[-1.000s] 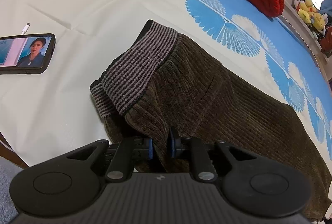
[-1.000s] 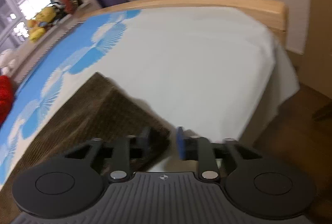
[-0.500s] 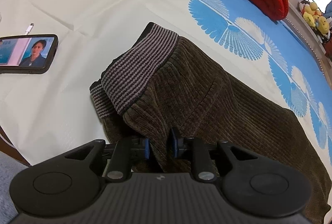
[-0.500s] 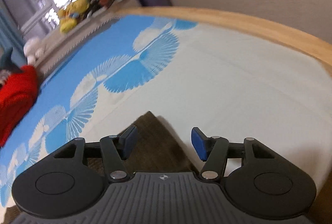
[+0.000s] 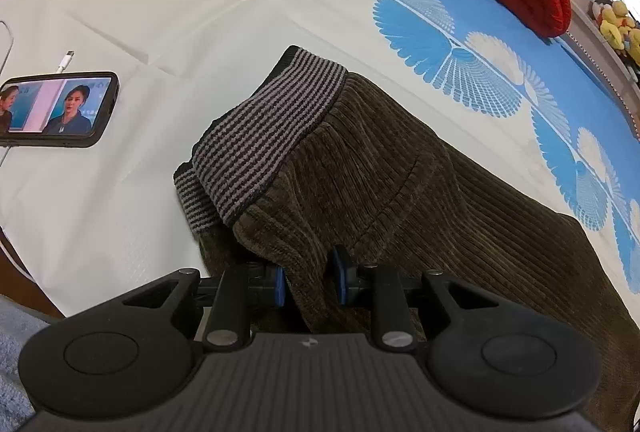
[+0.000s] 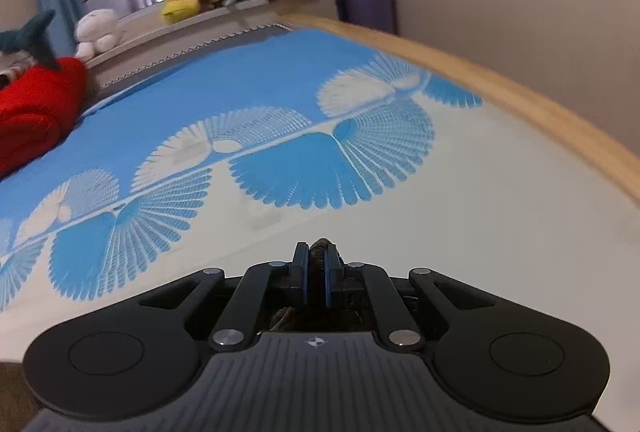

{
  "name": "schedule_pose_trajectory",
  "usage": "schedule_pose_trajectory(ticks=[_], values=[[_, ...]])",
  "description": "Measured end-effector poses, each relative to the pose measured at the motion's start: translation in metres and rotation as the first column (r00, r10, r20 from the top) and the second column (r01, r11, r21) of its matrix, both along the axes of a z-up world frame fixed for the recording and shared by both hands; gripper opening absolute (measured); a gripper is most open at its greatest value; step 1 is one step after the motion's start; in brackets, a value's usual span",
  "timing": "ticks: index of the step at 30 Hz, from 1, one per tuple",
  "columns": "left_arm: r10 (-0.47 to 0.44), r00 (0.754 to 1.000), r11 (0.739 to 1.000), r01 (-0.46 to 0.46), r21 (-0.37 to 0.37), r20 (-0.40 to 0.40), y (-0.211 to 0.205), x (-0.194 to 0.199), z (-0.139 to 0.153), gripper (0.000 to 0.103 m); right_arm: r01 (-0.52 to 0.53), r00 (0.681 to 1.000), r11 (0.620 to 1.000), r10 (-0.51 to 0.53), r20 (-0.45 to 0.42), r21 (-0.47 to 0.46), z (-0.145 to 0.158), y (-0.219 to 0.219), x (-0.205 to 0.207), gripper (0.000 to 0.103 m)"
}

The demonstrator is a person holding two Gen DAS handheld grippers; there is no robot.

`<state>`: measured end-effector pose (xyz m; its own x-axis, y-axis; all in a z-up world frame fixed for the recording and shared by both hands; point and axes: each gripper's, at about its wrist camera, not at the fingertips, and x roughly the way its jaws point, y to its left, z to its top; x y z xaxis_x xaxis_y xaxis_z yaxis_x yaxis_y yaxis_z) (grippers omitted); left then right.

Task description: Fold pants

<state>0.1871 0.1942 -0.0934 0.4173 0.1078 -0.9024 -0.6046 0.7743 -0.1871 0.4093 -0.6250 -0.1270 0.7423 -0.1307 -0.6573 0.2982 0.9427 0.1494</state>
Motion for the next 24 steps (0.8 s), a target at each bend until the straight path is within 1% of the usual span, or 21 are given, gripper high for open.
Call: schedule_pose_trajectory(ticks=[1, 2, 3, 4, 5, 7, 8, 9, 10, 11, 12, 14, 15, 17, 20, 21, 22, 23, 24], values=[[-0.001, 1.000, 1.000, 0.001, 0.003, -0.003, 0.000, 0.001, 0.001, 0.026, 0.020, 0.998, 1.000, -0.020, -0.053, -0.009, -0.009, -0.002, 0.005, 0.013], [-0.005, 1.000, 1.000, 0.005, 0.006, -0.005, -0.001, 0.001, 0.002, 0.026, 0.041, 0.993, 0.998, -0.045, -0.107, -0.039, -0.019, -0.004, 0.007, 0.033], [-0.012, 1.000, 1.000, 0.012, 0.008, -0.005, -0.001, 0.001, 0.003, 0.026, 0.070, 0.992, 0.995, -0.077, -0.095, -0.069, -0.021, -0.005, 0.002, 0.058], [-0.019, 1.000, 1.000, 0.019, 0.009, -0.003, 0.000, 0.001, 0.005, 0.026, 0.097, 0.992, 0.992, -0.103, -0.073, -0.081, -0.019, -0.007, -0.004, 0.065], [-0.025, 1.000, 1.000, 0.025, 0.009, 0.003, 0.000, 0.001, 0.007, 0.026, 0.118, 0.992, 0.991, -0.121, -0.046, -0.061, -0.012, -0.013, -0.017, 0.065], [-0.030, 1.000, 1.000, 0.030, 0.007, 0.011, 0.000, -0.001, 0.008, 0.026, 0.141, 0.990, 0.989, -0.142, 0.020, 0.045, 0.006, -0.029, -0.052, 0.065], [-0.033, 0.999, 0.999, 0.033, 0.008, 0.012, 0.000, -0.001, 0.008, 0.027, 0.149, 0.986, 0.984, -0.155, 0.057, 0.096, 0.016, -0.038, -0.077, 0.064], [-0.038, 0.999, 0.999, 0.038, 0.011, 0.014, -0.001, -0.002, 0.008, 0.029, 0.151, 0.983, 0.979, -0.163, 0.089, 0.135, 0.024, -0.045, -0.103, 0.063], [-0.047, 0.999, 0.999, 0.047, 0.012, 0.020, -0.002, -0.004, 0.008, 0.034, 0.140, 0.983, 0.978, -0.156, 0.096, 0.153, 0.028, -0.050, -0.123, 0.063], [-0.052, 0.998, 0.999, 0.051, 0.013, 0.025, -0.004, -0.005, 0.009, 0.037, 0.122, 0.986, 0.979, -0.138, 0.094, 0.162, 0.031, -0.053, -0.147, 0.061], [-0.057, 0.998, 0.998, 0.056, 0.015, 0.030, -0.005, -0.006, 0.010, 0.039, 0.111, 0.988, 0.981, -0.126, 0.087, 0.158, 0.031, -0.054, -0.162, 0.060], [-0.067, 0.997, 0.998, 0.066, 0.017, 0.043, -0.008, -0.008, 0.013, 0.044, 0.095, 0.994, 0.986, -0.101, 0.037, 0.137, 0.025, -0.052, -0.190, 0.058], [-0.069, 0.996, 0.998, 0.068, 0.017, 0.048, -0.010, -0.009, 0.015, 0.046, 0.091, 0.996, 0.987, -0.092, 0.007, 0.131, 0.019, -0.049, -0.197, 0.056], [-0.077, 0.995, 0.997, 0.077, 0.016, 0.058, -0.013, -0.013, 0.020, 0.058, 0.081, 0.996, 0.989, -0.077, -0.041, 0.126, 0.007, -0.043, -0.203, 0.055], [-0.078, 0.993, 0.997, 0.077, 0.011, 0.085, -0.017, -0.021, 0.030, 0.066, 0.088, 0.996, 0.993, -0.085, -0.039, 0.080, -0.004, -0.031, -0.201, 0.055], [-0.081, 0.992, 0.997, 0.081, 0.009, 0.098, -0.019, -0.024, 0.034, 0.067, 0.091, 0.995, 0.994, -0.088, -0.053, 0.066, -0.008, -0.026, -0.197, 0.039], [-0.083, 0.990, 0.997, 0.083, 0.010, 0.110, -0.019, -0.027, 0.038, 0.068, 0.085, 0.994, 0.995, -0.081, -0.066, 0.054, -0.009, -0.023, -0.195, 0.020], [-0.085, 0.989, 0.996, 0.084, 0.012, 0.118, -0.020, -0.030, 0.041, 0.069, 0.068, 0.995, 0.998, -0.066, -0.078, 0.017, -0.008, -0.016, -0.193, 0.012], [-0.086, 0.988, 0.996, 0.085, 0.015, 0.130, -0.020, -0.032, 0.045, 0.069, 0.058, 0.995, 0.998, -0.059, -0.076, -0.016, -0.004, -0.010, -0.192, 0.011]])
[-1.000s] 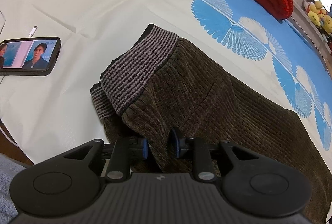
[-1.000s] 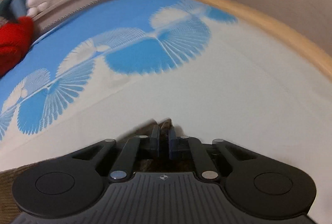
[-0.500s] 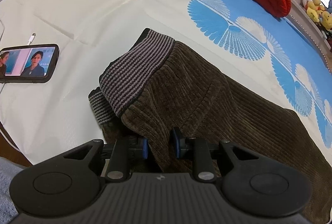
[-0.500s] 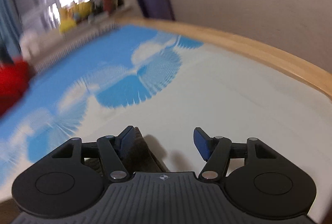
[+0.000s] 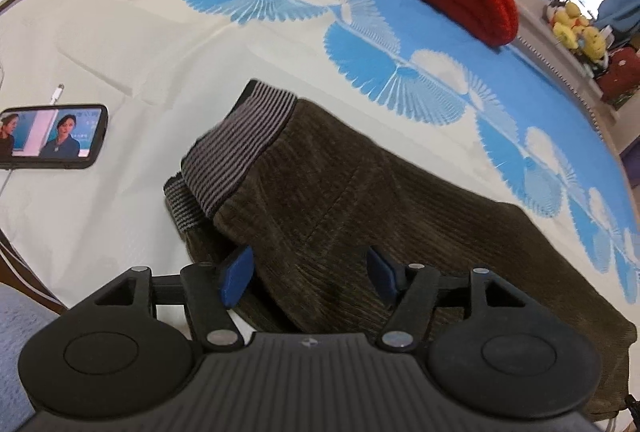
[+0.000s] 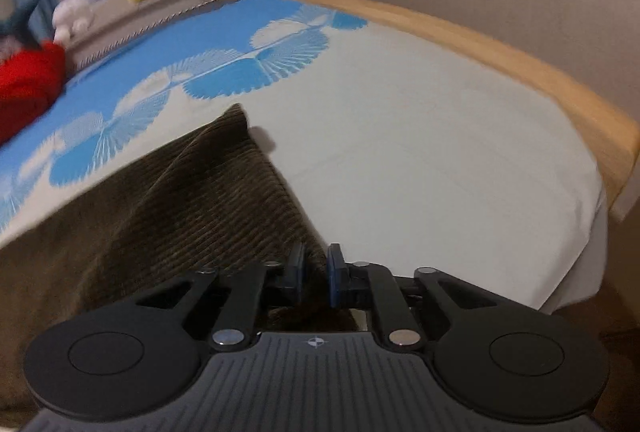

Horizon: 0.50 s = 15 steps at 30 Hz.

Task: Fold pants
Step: 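Open both tools and release the folded pants onto the sheet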

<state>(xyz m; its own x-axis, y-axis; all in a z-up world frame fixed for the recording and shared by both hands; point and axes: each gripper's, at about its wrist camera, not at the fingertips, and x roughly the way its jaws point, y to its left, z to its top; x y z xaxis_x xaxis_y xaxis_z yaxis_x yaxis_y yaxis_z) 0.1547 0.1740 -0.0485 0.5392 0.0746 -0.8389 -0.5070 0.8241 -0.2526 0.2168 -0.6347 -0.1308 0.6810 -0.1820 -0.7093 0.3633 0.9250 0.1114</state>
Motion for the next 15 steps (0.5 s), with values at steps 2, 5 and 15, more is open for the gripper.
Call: schedule_pose_trajectory(ticks=[2, 5, 15], values=[[0.005, 1.000, 1.000, -0.005, 0.004, 0.010, 0.000, -0.003, 0.005, 0.069, -0.013, 1.000, 1.000, 0.013, 0.014, -0.012, 0.012, 0.004, -0.005, 0.011], [0.010, 1.000, 1.000, -0.010, 0.007, 0.013, 0.000, -0.004, 0.008, 0.069, 0.000, 0.998, 0.999, -0.003, 0.068, 0.042, 0.034, -0.006, -0.020, 0.010], [-0.010, 1.000, 1.000, 0.010, 0.012, 0.014, -0.005, -0.010, 0.010, 0.069, 0.199, 0.978, 0.974, -0.205, 0.044, 0.103, -0.011, -0.028, -0.033, 0.058]])
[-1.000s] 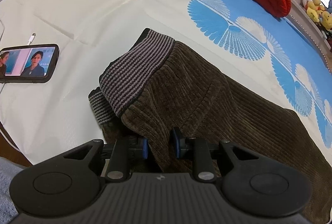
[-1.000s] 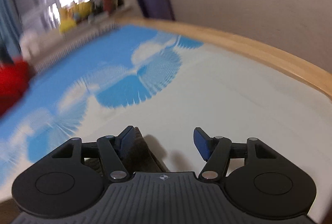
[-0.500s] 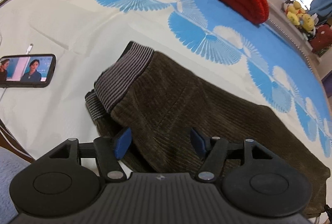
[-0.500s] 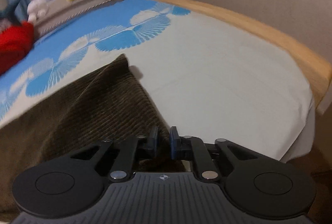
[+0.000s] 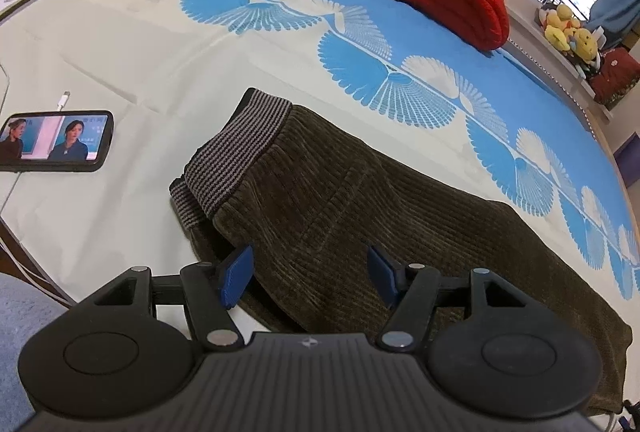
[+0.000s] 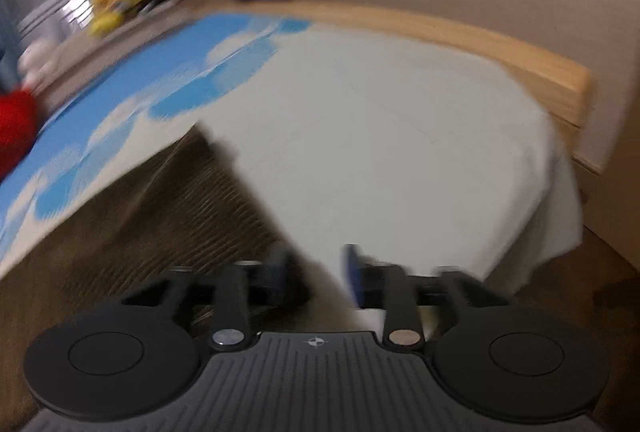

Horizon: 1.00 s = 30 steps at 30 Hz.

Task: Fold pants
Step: 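Open both tools and release the folded pants onto the sheet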

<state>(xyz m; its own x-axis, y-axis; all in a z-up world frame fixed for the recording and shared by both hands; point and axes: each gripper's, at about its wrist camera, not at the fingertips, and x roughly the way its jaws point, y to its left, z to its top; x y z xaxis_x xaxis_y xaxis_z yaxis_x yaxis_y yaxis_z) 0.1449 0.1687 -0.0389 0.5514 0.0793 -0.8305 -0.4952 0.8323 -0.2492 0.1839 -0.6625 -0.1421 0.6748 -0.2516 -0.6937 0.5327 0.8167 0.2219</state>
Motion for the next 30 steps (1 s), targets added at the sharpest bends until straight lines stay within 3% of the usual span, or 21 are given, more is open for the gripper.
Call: schedule_pose_trajectory(ticks=[2, 6, 8, 9, 11, 14, 17, 20, 22, 27, 29, 30], values=[[-0.003, 1.000, 1.000, 0.003, 0.001, 0.002, -0.002, 0.000, 0.000, 0.069, 0.065, 0.998, 0.998, -0.065, 0.010, -0.023, 0.005, 0.001, -0.008, 0.061], [-0.047, 0.999, 0.999, 0.047, -0.001, 0.015, -0.018, 0.005, 0.000, 0.069, -0.008, 0.995, 1.000, 0.008, 0.096, -0.005, 0.024, 0.016, -0.011, 0.060], [-0.075, 0.997, 0.997, 0.075, -0.004, 0.020, -0.028, 0.009, -0.001, 0.090, -0.119, 0.982, 0.993, 0.120, 0.146, -0.015, 0.034, 0.037, -0.003, 0.060], [-0.077, 0.997, 0.997, 0.077, 0.004, 0.025, -0.033, 0.010, -0.001, 0.090, -0.180, 0.971, 0.983, 0.180, 0.156, -0.014, 0.037, 0.048, 0.003, 0.060], [-0.098, 0.995, 0.995, 0.097, 0.016, 0.018, -0.046, 0.016, -0.008, 0.090, -0.337, 0.930, 0.941, 0.335, 0.149, -0.008, 0.038, 0.081, 0.022, 0.060], [-0.118, 0.993, 0.993, 0.118, 0.014, -0.015, -0.059, 0.024, -0.024, 0.090, -0.487, 0.865, 0.868, 0.495, 0.080, -0.102, 0.030, 0.133, 0.049, 0.072], [-0.158, 0.986, 0.986, 0.160, 0.045, -0.056, -0.071, 0.029, -0.041, 0.090, -0.596, 0.799, 0.772, 0.596, -0.075, -0.220, 0.009, 0.169, 0.060, 0.072], [-0.193, 0.975, 0.977, 0.202, 0.065, -0.113, -0.076, 0.031, -0.062, 0.090, -0.648, 0.761, 0.714, 0.621, -0.185, -0.266, -0.009, 0.164, 0.044, 0.072], [-0.206, 0.966, 0.971, 0.221, 0.088, -0.154, -0.079, 0.034, -0.076, 0.090, -0.614, 0.789, 0.737, 0.585, -0.188, -0.282, -0.012, 0.138, 0.019, 0.083], [-0.252, 0.950, 0.935, 0.288, 0.206, -0.182, -0.101, 0.037, -0.082, 0.090, -0.320, 0.947, 0.927, 0.307, -0.092, -0.197, 0.005, 0.056, -0.022, 0.084], [-0.284, 0.946, 0.931, 0.311, 0.192, -0.155, -0.110, 0.037, -0.077, 0.090, -0.175, 0.984, 0.984, 0.176, 0.021, -0.027, 0.009, 0.032, -0.035, 0.084], [-0.296, 0.945, 0.932, 0.318, 0.173, -0.141, -0.113, 0.037, -0.074, 0.090, -0.115, 0.991, 0.990, 0.108, 0.077, 0.087, 0.007, 0.022, -0.041, 0.084]])
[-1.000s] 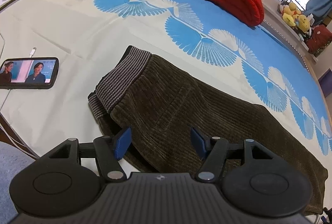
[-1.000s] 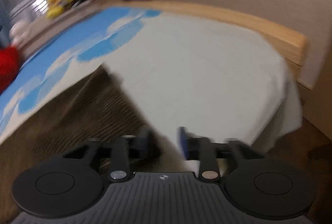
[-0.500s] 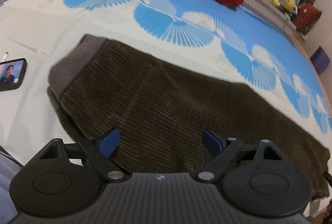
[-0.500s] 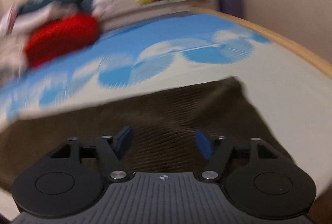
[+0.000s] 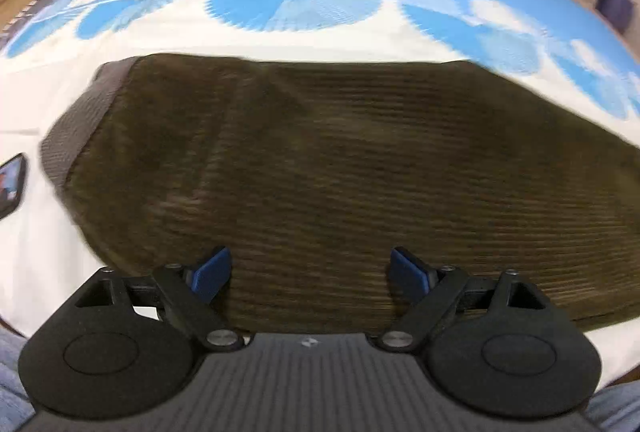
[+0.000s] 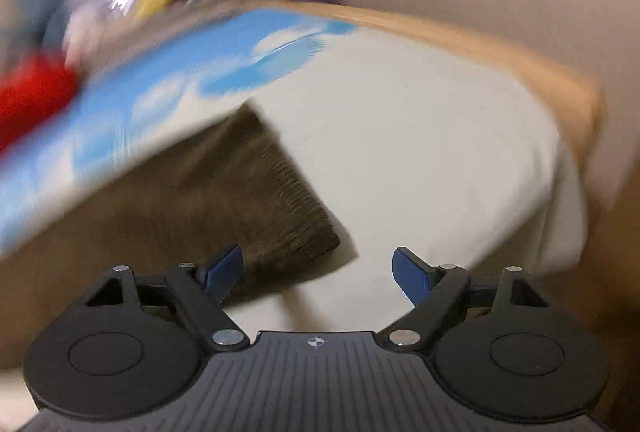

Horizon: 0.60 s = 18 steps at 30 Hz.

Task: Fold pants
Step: 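Open both tools and release the folded pants onto the sheet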

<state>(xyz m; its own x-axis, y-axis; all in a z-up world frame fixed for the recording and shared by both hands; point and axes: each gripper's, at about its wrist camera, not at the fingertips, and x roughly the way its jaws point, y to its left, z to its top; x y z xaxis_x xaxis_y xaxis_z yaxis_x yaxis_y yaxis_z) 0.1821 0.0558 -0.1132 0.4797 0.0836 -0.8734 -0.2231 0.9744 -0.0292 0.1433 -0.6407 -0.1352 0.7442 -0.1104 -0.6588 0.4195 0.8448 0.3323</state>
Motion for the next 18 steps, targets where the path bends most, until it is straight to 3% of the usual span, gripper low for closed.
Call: schedule_pose_trajectory(ticks=[2, 4, 8, 13, 18], values=[[-0.011, 1.000, 1.000, 0.011, -0.028, 0.013, -0.006, 0.001, 0.004, 0.090, 0.112, 0.991, 0.969, -0.126, 0.052, 0.219, -0.013, -0.017, -0.009, 0.084], [-0.026, 0.999, 0.999, 0.027, -0.040, 0.023, -0.011, 0.001, 0.009, 0.090, 0.171, 0.974, 0.921, -0.211, 0.081, 0.349, -0.030, -0.023, -0.014, 0.083], [-0.027, 0.999, 0.998, 0.029, -0.056, 0.044, -0.011, 0.000, 0.014, 0.090, 0.178, 0.956, 0.908, -0.251, 0.154, 0.378, -0.041, -0.015, -0.010, 0.083], [0.018, 1.000, 0.997, -0.018, -0.070, 0.001, -0.002, -0.005, 0.004, 0.090, 0.093, 0.937, 0.822, -0.264, 0.231, 0.562, -0.065, -0.017, 0.001, 0.083], [0.052, 0.999, 0.995, -0.053, -0.083, -0.011, 0.012, -0.010, 0.001, 0.090, 0.125, 0.927, 0.835, -0.290, 0.236, 0.535, -0.063, -0.006, 0.011, 0.083]])
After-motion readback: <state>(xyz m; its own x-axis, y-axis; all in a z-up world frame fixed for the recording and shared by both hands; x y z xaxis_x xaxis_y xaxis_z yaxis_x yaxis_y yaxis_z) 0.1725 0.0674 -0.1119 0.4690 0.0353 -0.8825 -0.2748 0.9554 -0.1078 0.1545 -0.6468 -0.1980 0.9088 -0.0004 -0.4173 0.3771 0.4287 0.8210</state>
